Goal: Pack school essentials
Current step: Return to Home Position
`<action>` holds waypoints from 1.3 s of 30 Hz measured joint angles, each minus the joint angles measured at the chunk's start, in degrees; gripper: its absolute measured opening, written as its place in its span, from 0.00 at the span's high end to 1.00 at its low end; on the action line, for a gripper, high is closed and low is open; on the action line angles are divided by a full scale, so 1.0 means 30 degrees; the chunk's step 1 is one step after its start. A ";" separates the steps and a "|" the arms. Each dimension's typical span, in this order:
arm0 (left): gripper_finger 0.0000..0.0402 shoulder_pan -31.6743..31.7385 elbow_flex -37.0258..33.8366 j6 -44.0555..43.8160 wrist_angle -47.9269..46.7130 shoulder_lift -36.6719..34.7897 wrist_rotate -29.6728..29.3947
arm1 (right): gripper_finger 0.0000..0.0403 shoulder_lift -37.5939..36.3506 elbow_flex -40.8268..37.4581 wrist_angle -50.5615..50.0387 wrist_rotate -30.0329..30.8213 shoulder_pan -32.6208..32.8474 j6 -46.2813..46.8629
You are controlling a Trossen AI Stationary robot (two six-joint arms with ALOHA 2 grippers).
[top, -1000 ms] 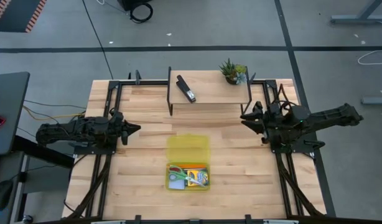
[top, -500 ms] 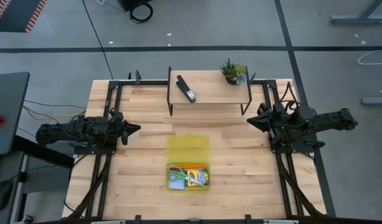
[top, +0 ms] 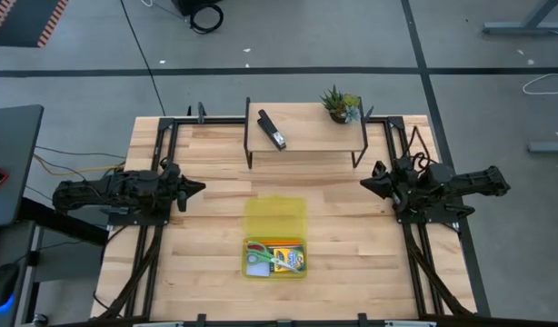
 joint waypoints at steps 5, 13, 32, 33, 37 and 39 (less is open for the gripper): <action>0.91 0.0006 0.0000 -0.0007 -0.0019 0.0000 -0.0005 | 0.98 -0.0003 -0.0112 -0.0233 -0.0067 0.0022 0.0517; 0.90 0.0004 0.0000 -0.0007 0.0000 0.0000 -0.0003 | 0.98 0.0062 -0.1666 -0.0345 0.1476 0.0022 0.2780; 0.90 0.0007 0.0000 -0.0007 0.0007 0.0000 -0.0003 | 0.95 0.0776 -0.1425 -0.2042 0.2793 0.0000 -0.3489; 0.90 0.0006 0.0000 -0.0013 0.0007 0.0000 -0.0001 | 0.95 0.0776 -0.1425 -0.2050 0.2788 0.0001 -0.3423; 0.92 0.0000 0.0000 -0.0007 0.0007 0.0000 -0.0001 | 0.95 0.0776 -0.1425 -0.2042 0.2752 0.0000 -0.3422; 0.93 0.0006 0.0000 -0.0007 0.0007 0.0000 0.0000 | 0.95 0.0776 -0.1425 -0.2035 0.2744 0.0000 -0.3409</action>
